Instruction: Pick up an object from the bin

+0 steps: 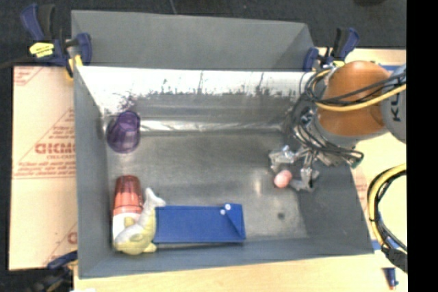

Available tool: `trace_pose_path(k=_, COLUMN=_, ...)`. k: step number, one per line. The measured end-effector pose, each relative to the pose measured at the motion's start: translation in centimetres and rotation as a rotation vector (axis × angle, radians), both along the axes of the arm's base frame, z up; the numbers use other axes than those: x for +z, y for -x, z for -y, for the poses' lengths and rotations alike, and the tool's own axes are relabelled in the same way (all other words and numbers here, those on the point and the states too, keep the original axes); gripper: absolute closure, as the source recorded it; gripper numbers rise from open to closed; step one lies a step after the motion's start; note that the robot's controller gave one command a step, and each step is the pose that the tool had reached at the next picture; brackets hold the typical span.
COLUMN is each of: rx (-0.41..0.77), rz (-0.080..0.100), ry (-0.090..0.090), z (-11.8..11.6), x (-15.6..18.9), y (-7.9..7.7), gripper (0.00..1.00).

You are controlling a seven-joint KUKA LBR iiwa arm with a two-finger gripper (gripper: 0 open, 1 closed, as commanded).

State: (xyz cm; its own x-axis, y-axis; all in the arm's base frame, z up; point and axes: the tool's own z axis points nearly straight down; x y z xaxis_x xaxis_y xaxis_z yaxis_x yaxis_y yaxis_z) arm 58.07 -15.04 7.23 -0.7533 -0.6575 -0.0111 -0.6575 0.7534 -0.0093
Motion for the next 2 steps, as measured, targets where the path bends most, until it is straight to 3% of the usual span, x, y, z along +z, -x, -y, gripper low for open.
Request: trace_pose_path(k=2, rx=-0.004, rz=-0.004, ry=-0.001, z=0.1, x=8.5, y=0.1, gripper=1.00)
